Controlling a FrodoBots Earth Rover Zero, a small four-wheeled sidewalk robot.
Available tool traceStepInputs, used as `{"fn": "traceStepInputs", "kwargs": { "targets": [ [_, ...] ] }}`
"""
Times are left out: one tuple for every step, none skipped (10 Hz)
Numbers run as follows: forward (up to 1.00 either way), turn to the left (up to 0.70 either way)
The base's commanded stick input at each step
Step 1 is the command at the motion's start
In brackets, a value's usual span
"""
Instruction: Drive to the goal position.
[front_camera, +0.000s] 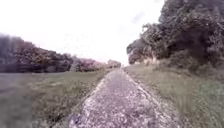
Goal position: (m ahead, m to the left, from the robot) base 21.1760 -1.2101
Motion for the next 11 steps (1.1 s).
{"fn": "traceStepInputs", "kwargs": {
  "targets": [
    [1.0, 0.0],
    [1.0, 0.0],
    [1.0, 0.0],
    [1.0, 0.0],
    [1.0, 0.0],
    [1.0, 0.0],
    [1.0, 0.0],
    [1.0, 0.0],
    [1.0, 0.0],
    [1.0, 0.0],
    [1.0, 0.0]
  ]
}}
